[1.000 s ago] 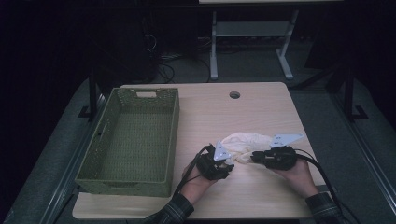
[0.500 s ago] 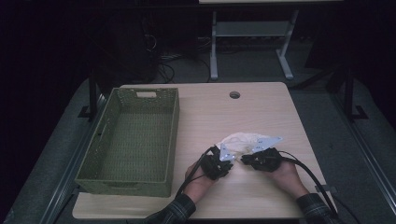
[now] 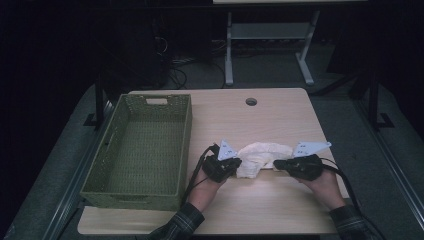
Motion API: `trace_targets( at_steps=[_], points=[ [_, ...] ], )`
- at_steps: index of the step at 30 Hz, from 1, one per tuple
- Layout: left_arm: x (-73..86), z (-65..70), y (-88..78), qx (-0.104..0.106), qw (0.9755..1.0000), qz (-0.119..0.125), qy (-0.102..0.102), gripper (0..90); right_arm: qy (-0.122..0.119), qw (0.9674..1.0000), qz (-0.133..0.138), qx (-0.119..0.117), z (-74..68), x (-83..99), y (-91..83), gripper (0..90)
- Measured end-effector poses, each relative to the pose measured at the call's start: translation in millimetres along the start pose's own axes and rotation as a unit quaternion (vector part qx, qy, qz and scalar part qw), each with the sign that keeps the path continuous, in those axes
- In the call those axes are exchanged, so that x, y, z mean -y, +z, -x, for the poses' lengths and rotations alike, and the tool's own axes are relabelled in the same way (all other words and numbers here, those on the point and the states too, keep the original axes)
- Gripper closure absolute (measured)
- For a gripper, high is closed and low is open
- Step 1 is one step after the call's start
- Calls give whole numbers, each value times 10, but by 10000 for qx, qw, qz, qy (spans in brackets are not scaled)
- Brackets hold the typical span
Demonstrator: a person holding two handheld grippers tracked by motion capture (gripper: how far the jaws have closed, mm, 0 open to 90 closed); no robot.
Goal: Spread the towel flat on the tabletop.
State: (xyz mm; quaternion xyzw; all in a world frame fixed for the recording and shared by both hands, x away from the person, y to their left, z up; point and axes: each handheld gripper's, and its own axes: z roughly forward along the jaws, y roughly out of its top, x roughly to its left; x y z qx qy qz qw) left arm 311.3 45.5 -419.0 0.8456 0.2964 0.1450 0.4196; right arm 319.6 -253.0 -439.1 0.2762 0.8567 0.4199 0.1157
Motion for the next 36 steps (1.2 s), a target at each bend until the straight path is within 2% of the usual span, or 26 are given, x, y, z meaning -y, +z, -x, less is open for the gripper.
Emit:
trace_targets(
  at_steps=[3,4,5,8,11,12,13,14,15,17,18,21,25,26,27,30,31,32,33,36],
  points=[
    [22,-61,-1,-116,9999,-33,-96,862,153,9998,68,123,97,62,-148,862],
    [31,-78,5,-165,9998,-40,-141,862,232,9994,108,213,168,97,-229,864],
    [37,-96,10,-219,9996,-89,-121,862,232,9994,108,213,168,97,-229,864],
    [64,-133,32,-401,9988,-228,-176,863,391,9986,128,326,298,167,-349,864],
    [83,-157,57,-457,9982,-337,-182,862,451,9984,34,338,340,209,-384,864],
    [96,-170,77,-452,9980,-388,-206,858,543,9983,-58,210,367,256,-387,863],
    [110,-176,107,-451,9978,-433,-236,858,543,9983,-58,210,367,256,-387,863],
    [136,-183,156,-455,9975,-492,-234,819,582,9980,-178,178,375,292,-352,853],
    [136,-183,156,-455,9975,-492,-234,791,582,9980,-178,178,375,292,-352,853],
    [140,-179,168,-459,9975,-487,-248,772,650,9974,-268,172,387,310,-306,839],
    [124,-161,126,-427,9981,-381,-234,751,647,9974,-278,177,395,313,-283,835],
    [104,-132,64,-393,9986,-310,-164,734,652,9972,-291,222,397,308,-263,837],
    [66,-25,-37,-299,9994,-182,-40,727,572,9976,-228,311,441,274,-173,847],
    [50,36,-71,-168,9998,-135,15,726,621,9973,-259,306,466,266,-123,850],
    [50,36,-71,-168,9998,-135,15,726,621,9973,-259,306,466,266,-123,850],
    [60,162,-72,60,9997,-206,146,727,591,9974,-289,290,490,265,-58,850],
    [60,162,-72,60,9997,-206,146,729,591,9974,-289,290,490,265,-58,850],
    [75,206,-24,168,9989,-342,265,729,594,9974,-286,295,491,264,-56,850],
    [75,206,-24,168,9989,-342,265,729,594,9974,-286,295,491,264,-56,850],
    [134,225,116,293,9964,-731,317,728,591,9973,-291,310,506,279,-64,850]
  ],
)
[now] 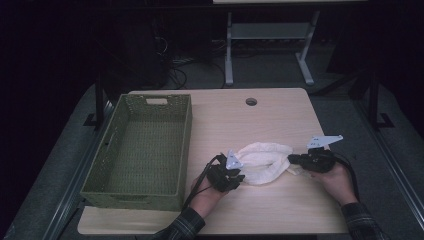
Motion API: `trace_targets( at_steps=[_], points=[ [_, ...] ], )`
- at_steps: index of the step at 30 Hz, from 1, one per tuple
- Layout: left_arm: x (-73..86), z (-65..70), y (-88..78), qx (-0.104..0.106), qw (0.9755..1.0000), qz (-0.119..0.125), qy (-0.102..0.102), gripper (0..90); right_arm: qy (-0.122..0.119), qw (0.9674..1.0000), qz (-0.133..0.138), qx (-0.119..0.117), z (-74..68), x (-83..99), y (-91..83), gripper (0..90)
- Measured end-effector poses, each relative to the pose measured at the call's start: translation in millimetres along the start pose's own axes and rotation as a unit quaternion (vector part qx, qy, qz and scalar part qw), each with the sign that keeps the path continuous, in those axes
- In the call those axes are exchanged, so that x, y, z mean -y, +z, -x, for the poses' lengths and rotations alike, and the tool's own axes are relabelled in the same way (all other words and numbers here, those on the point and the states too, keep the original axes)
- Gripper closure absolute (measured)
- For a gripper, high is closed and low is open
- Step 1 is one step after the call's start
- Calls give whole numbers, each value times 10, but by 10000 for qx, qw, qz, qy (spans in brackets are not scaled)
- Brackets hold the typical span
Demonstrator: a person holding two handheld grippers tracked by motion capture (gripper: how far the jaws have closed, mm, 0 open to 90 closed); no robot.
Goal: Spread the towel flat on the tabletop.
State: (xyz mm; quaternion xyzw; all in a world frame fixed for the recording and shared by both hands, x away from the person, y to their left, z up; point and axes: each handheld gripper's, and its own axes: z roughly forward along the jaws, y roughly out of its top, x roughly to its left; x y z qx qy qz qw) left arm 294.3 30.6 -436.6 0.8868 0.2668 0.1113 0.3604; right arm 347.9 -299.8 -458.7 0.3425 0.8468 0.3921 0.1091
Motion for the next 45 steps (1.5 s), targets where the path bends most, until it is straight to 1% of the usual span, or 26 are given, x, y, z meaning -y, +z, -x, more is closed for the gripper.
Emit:
trace_targets(
  at_steps=[1,2,3,5,6,7,9,10,12,13,14,15,19,21,23,26,27,28,30,32,35,39,41,42,43,45],
  points=[
    [15,-17,40,37,9999,-131,9,728,0,10000,0,0,0,0,0,850],
    [36,-54,123,-7,9998,-206,25,728,9,10000,-11,6,3,2,-2,850],
    [36,-54,123,-7,9998,-206,25,728,9,10000,-11,6,3,2,-2,850],
    [35,-121,207,-119,9997,-208,18,729,68,10000,-23,0,-1,1,-2,850],
    [16,-196,269,-159,9997,-180,-40,729,70,10000,-34,10,2,4,6,850],
    [16,-196,269,-159,9997,-180,-40,729,70,10000,-34,10,2,4,6,850],
    [-6,-261,329,-207,9996,-133,-126,729,64,10000,-38,14,4,8,4,850],
    [-19,-298,355,-266,9995,-120,-106,729,41,10000,-33,7,9,11,6,850],
    [-15,-366,412,-299,9993,-78,-211,729,65,10000,-53,14,18,14,16,850],
    [-15,-366,412,-299,9993,-78,-211,728,65,10000,-53,14,18,14,16,850],
    [-9,-368,405,-250,9992,-39,-320,728,66,10000,-52,12,19,14,18,850],
    [-14,-371,374,-227,9992,-8,-324,713,58,10000,-55,10,19,16,18,850],
    [-36,-341,170,-245,9989,230,-319,690,39,10000,-60,26,23,26,14,850],
    [-22,-317,101,-243,9990,206,-313,696,27,10000,-56,27,26,28,15,849],
    [22,-284,61,-287,9992,116,-236,702,29,10000,-68,26,23,29,16,850],
    [84,-235,91,-297,9994,-90,-146,697,31,10000,-76,24,22,29,15,849],
    [91,-228,126,-345,9992,-221,-34,678,19,10000,-72,21,23,29,16,849],
    [92,-222,178,-401,9988,-274,38,658,25,10000,-75,22,21,29,17,849],
    [88,-228,214,-458,9984,-320,60,659,21,10000,-75,20,19,29,17,850],
    [80,-247,250,-544,9977,-376,135,694,14,10000,-68,22,17,31,14,849],
    [62,-256,259,-634,9968,-455,184,788,33,10000,-65,-7,17,28,12,838],
    [51,-276,264,-620,9969,-474,126,831,31,10000,-38,-9,-10,8,-14,779],
    [48,-282,264,-596,9970,-483,77,832,-18,10000,52,59,-11,-4,-87,780],
    [47,-288,263,-599,9970,-486,97,833,47,9998,198,17,-6,4,-193,789],
    [46,-290,264,-603,9969,-485,100,833,47,9998,198,17,-6,4,-193,789],
    [46,-290,264,-597,9970,-487,86,832,101,9997,233,0,-16,40,-283,793]
  ],
)
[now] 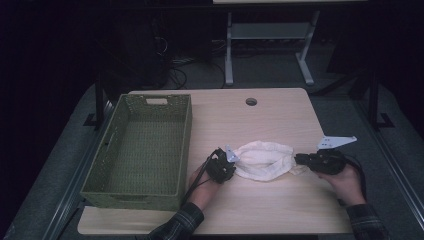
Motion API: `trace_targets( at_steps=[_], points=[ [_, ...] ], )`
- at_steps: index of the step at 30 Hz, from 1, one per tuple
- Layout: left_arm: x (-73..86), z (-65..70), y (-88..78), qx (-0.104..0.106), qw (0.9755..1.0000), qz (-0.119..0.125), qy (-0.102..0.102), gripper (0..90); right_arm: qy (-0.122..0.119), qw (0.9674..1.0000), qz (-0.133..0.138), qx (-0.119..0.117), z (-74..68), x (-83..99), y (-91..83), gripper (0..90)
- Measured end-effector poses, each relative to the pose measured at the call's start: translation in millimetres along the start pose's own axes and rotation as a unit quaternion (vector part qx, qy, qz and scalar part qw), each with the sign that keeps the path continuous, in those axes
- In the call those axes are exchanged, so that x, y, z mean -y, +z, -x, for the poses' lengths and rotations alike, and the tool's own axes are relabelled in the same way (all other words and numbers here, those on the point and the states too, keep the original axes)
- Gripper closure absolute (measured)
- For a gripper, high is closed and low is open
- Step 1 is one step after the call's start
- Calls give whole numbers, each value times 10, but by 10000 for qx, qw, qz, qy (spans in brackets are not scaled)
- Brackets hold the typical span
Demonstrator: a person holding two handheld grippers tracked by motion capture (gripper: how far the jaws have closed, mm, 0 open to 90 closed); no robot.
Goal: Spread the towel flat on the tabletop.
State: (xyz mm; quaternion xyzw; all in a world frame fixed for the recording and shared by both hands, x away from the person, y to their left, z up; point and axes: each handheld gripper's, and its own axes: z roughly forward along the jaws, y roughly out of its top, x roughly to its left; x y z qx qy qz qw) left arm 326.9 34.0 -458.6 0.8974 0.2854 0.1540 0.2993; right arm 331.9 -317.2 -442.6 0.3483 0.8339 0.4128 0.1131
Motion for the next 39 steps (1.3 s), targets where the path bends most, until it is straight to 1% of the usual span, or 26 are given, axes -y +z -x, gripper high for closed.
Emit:
trace_targets(
  at_steps=[3,4,5,8,12,13,14,15,16,17,18,20,21,22,23,24,25,28,29,30,31,33,34,35,38,39],
  points=[
    [1,-6,1,21,10000,9,-25,832,31,10000,-89,12,-40,79,-69,793],
    [2,-8,2,33,10000,9,-43,832,15,9999,-151,-3,-41,103,-71,792],
    [2,-9,2,39,10000,10,-55,832,50,9996,-288,55,-47,176,-65,792],
    [-1,-13,3,43,10000,4,-33,831,127,9993,-355,36,-27,221,-55,790],
    [-3,-14,4,46,10000,-2,-43,832,107,9994,-333,-72,-16,202,28,774],
    [-3,-15,4,47,10000,-4,-46,832,61,9989,-454,-55,-20,184,99,776],
    [-4,-16,4,48,10000,-8,-56,832,61,9989,-454,-55,-20,184,99,776],
    [-4,-21,1,65,9999,-7,-112,834,93,9983,-572,-74,-14,178,169,834],
    [-4,-21,1,65,9999,-7,-112,836,93,9983,-572,-74,-14,178,169,834],
    [-1,-31,-1,100,9999,7,-140,836,73,9982,-585,-67,-14,173,184,861],
    [1,-47,-12,171,9996,20,-237,837,31,9983,-569,-76,-7,166,185,871],
    [2,-78,-52,338,9984,150,-423,839,-2,9987,-496,-83,-6,150,141,877],
    [-2,-82,-94,391,9975,248,-542,839,-14,9990,-428,-82,-11,143,105,880],
    [-11,-83,-144,405,9967,358,-602,840,-9,9993,-367,-82,-20,139,64,881],
    [-25,-77,-263,432,9948,583,-708,841,-34,9996,-267,-62,-33,136,-21,881],
    [-25,-77,-263,432,9948,583,-708,842,-34,9996,-267,-62,-33,136,-21,881],
    [-29,-72,-337,413,9940,692,-733,843,-72,9998,-147,-66,-51,134,-114,882],
    [-23,-35,-481,422,9921,858,-814,843,-77,9999,-60,-92,-82,124,-181,882],
    [-18,-5,-582,421,9912,929,-840,843,-111,9999,-24,-120,-113,120,-238,881],
    [-18,-5,-582,421,9912,929,-840,843,-111,9999,-24,-120,-113,120,-238,881],
    [-16,14,-636,410,9906,985,-855,843,-160,9998,-47,-116,-130,124,-268,881],
    [-7,55,-696,407,9903,1010,-864,844,-195,9993,-118,-281,-204,168,-338,880],
    [4,85,-724,405,9909,975,-832,844,-195,9993,-118,-281,-204,168,-338,880],
    [47,152,-754,458,9912,921,-830,844,-183,9988,-221,-409,-259,227,-372,880],
    [110,207,-768,515,9915,850,-839,844,-194,9981,-301,-496,-298,297,-401,880],
    [143,228,-776,540,9916,807,-855,844,-217,9974,-356,-587,-329,364,-433,881]
  ],
)
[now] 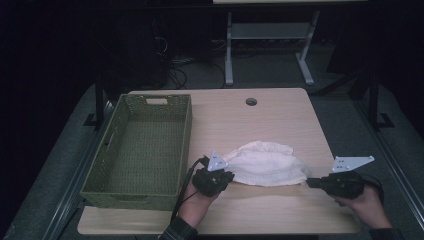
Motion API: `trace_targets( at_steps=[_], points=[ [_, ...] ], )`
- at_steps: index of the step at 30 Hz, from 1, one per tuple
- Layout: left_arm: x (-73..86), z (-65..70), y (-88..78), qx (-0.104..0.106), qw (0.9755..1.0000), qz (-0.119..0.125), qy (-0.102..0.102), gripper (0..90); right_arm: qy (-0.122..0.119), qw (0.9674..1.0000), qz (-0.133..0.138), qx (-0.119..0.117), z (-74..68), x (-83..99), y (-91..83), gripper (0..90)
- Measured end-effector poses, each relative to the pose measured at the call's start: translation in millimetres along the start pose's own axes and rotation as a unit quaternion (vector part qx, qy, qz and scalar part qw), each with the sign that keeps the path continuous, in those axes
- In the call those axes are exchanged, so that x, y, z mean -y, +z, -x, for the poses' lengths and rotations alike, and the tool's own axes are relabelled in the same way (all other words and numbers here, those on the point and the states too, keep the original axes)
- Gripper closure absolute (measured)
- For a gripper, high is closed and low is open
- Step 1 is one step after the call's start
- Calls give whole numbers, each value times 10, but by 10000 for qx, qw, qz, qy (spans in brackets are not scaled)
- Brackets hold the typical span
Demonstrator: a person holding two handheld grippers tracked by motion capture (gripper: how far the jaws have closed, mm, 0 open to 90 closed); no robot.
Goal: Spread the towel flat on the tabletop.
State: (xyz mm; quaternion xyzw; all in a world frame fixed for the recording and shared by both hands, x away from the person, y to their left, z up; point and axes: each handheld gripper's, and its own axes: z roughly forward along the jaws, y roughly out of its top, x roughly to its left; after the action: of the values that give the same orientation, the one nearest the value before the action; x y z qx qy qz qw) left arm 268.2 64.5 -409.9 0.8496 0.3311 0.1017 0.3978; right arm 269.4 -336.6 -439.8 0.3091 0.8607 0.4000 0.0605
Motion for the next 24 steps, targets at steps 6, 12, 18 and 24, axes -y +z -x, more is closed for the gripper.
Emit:
trace_targets(
  at_steps=[6,12,18,24],
  points=[
    [158,97,-43,65,9997,-229,-72,840,-12,9997,-72,-234,-107,144,-73,875],
    [165,82,-7,-2,9998,-176,-125,758,34,9995,174,-258,-91,149,-138,795],
    [61,6,144,-133,9998,-156,26,702,31,9998,188,92,65,42,-33,797],
    [-82,-146,273,-290,9995,-77,25,690,15,9992,229,319,205,-122,76,799]
  ],
)
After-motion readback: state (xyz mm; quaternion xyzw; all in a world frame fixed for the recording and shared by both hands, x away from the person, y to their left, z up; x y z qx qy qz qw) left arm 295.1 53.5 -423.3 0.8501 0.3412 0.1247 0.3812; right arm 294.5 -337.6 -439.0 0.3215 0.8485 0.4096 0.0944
